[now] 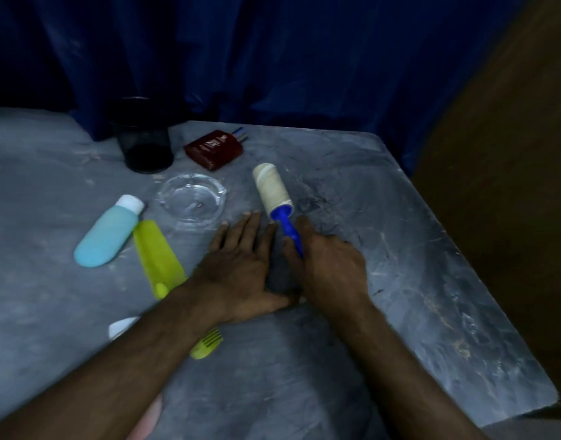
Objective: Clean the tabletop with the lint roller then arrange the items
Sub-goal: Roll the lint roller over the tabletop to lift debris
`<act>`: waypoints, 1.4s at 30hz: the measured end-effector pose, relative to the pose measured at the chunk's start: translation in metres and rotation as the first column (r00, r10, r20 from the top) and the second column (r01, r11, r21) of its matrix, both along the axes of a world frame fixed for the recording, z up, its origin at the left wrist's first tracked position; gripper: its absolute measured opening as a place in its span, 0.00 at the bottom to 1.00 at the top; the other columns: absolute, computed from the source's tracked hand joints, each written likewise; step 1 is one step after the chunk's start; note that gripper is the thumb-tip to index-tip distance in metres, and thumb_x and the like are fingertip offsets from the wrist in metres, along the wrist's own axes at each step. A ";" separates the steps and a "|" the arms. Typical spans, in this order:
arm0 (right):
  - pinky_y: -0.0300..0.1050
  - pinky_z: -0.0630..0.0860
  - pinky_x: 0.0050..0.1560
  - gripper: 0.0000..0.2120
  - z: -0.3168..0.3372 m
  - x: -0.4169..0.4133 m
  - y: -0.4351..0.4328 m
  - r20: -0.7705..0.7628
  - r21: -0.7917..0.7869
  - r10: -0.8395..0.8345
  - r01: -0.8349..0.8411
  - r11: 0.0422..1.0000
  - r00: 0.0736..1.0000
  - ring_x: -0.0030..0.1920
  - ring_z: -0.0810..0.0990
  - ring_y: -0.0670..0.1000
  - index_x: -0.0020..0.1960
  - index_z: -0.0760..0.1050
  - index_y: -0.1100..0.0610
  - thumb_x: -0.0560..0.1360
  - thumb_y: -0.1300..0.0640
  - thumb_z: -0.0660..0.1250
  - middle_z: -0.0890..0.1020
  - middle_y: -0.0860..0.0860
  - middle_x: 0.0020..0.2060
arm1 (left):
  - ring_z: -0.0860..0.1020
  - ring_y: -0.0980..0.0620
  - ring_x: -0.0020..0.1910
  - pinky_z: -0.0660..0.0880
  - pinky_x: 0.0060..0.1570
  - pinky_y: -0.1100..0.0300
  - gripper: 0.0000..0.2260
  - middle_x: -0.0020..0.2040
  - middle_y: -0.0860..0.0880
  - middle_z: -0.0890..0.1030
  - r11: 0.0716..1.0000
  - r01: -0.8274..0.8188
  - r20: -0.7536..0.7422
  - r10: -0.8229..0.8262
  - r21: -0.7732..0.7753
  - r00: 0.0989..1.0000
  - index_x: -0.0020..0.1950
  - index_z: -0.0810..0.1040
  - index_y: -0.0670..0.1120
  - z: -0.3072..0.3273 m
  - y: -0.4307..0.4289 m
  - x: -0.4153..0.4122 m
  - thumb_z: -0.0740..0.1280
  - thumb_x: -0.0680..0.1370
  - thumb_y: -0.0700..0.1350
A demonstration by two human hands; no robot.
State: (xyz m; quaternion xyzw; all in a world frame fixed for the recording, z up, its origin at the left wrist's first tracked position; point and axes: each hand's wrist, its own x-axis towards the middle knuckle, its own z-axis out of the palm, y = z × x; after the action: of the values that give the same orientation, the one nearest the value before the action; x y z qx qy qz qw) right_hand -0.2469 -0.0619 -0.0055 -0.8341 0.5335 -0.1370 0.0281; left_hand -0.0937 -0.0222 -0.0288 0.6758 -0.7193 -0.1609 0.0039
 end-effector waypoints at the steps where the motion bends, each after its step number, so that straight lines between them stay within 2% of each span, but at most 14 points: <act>1: 0.53 0.77 0.46 0.23 0.000 0.000 -0.001 -0.003 0.009 -0.003 0.003 1.000 1.000 0.50 0.85 0.63 0.76 0.68 0.49 0.83 0.41 0.57 0.86 0.58 0.49 | 0.36 0.45 0.86 0.37 0.83 0.44 0.63 0.87 0.44 0.36 1.000 -0.003 -0.005 0.003 -0.001 1.000 0.86 0.36 0.49 -0.001 0.000 0.000 0.43 0.58 0.82; 6: 0.53 0.76 0.44 0.23 -0.003 -0.005 -0.007 -0.001 -0.004 -0.044 0.044 0.999 0.999 0.49 0.85 0.63 0.74 0.69 0.51 0.83 0.42 0.59 0.86 0.58 0.47 | 0.36 0.46 0.86 0.36 0.83 0.44 0.59 0.87 0.44 0.36 1.000 -0.012 -0.012 0.012 -0.018 1.000 0.86 0.37 0.49 -0.005 0.000 0.001 0.58 0.70 0.82; 9: 0.55 0.76 0.43 0.21 -0.007 -0.017 -0.015 0.043 -0.012 -0.072 0.072 0.997 0.997 0.47 0.84 0.65 0.70 0.72 0.54 0.83 0.43 0.59 0.86 0.60 0.45 | 0.34 0.47 0.85 0.35 0.83 0.44 0.58 0.86 0.44 0.35 1.000 -0.008 0.001 0.008 -0.013 1.000 0.86 0.37 0.49 -0.005 -0.001 0.001 0.57 0.70 0.82; 13: 0.50 0.68 0.39 0.17 -0.001 -0.038 -0.025 0.028 0.028 -0.171 0.171 0.985 0.985 0.46 0.83 0.64 0.64 0.71 0.54 0.84 0.44 0.58 0.84 0.59 0.44 | 0.33 0.47 0.85 0.35 0.83 0.43 0.59 0.86 0.44 0.33 1.000 -0.006 0.013 0.006 0.002 1.000 0.86 0.35 0.49 -0.005 -0.001 0.002 0.55 0.69 0.83; 16: 0.48 0.64 0.38 0.14 0.005 -0.056 -0.031 0.022 0.050 -0.245 0.244 0.969 0.969 0.38 0.75 0.58 0.61 0.71 0.54 0.84 0.44 0.58 0.77 0.52 0.37 | 0.34 0.46 0.85 0.36 0.83 0.43 0.59 0.86 0.44 0.33 1.000 -0.009 0.013 0.009 0.003 1.000 0.86 0.35 0.49 -0.005 -0.001 0.001 0.54 0.69 0.84; 18: 0.45 0.60 0.34 0.11 0.007 -0.070 -0.036 0.028 0.062 -0.274 0.271 0.960 0.961 0.32 0.69 0.51 0.57 0.70 0.53 0.84 0.45 0.59 0.71 0.47 0.33 | 0.34 0.47 0.85 0.35 0.83 0.43 0.59 0.86 0.44 0.33 1.000 -0.008 0.017 0.008 0.001 1.000 0.86 0.34 0.49 -0.007 -0.001 0.002 0.54 0.69 0.84; 21: 0.41 0.57 0.29 0.09 0.012 -0.090 -0.041 0.028 0.117 -0.320 0.315 0.942 0.947 0.31 0.68 0.44 0.53 0.66 0.51 0.84 0.45 0.59 0.70 0.47 0.33 | 0.33 0.48 0.85 0.35 0.83 0.43 0.59 0.86 0.45 0.32 1.000 -0.002 0.024 0.002 0.000 1.000 0.85 0.33 0.50 -0.008 -0.001 0.003 0.53 0.69 0.84; 28: 0.41 0.59 0.30 0.11 0.016 -0.133 -0.048 0.033 0.108 -0.446 0.441 0.891 0.894 0.32 0.68 0.44 0.55 0.71 0.55 0.84 0.48 0.60 0.71 0.48 0.34 | 0.32 0.48 0.84 0.34 0.83 0.45 0.59 0.85 0.46 0.31 1.000 0.001 0.037 -0.001 0.001 0.999 0.85 0.32 0.50 -0.009 -0.002 0.004 0.51 0.68 0.85; 34: 0.44 0.65 0.33 0.14 0.015 -0.152 -0.051 -0.002 0.099 -0.515 0.512 0.853 0.857 0.34 0.72 0.49 0.60 0.73 0.56 0.84 0.46 0.60 0.72 0.48 0.35 | 0.32 0.49 0.84 0.33 0.82 0.46 0.62 0.85 0.47 0.31 1.000 -0.005 0.017 0.005 -0.005 1.000 0.85 0.32 0.52 -0.011 -0.001 0.005 0.41 0.60 0.86; 38: 0.44 0.64 0.31 0.15 0.014 -0.161 -0.052 -0.007 0.109 -0.542 0.539 0.835 0.840 0.33 0.72 0.47 0.61 0.73 0.57 0.84 0.46 0.60 0.72 0.48 0.35 | 0.32 0.48 0.84 0.33 0.82 0.46 0.62 0.85 0.47 0.31 1.000 0.003 0.022 -0.003 -0.014 1.000 0.85 0.31 0.51 -0.012 -0.002 0.005 0.41 0.61 0.87; 42: 0.41 0.62 0.30 0.16 0.015 -0.166 -0.052 -0.031 0.117 -0.542 0.541 0.833 0.840 0.33 0.71 0.46 0.63 0.73 0.56 0.84 0.46 0.60 0.71 0.47 0.35 | 0.32 0.48 0.84 0.33 0.82 0.46 0.60 0.85 0.46 0.31 1.000 0.008 0.042 -0.007 -0.018 0.999 0.85 0.31 0.51 -0.012 -0.002 0.004 0.46 0.65 0.86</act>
State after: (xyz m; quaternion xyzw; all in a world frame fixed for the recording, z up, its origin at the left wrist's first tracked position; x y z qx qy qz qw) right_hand -0.4125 -0.1138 0.0094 -0.6456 0.7549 -0.1085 0.0395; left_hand -0.0898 -0.0242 -0.0407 0.6763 -0.7231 -0.1404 -0.0057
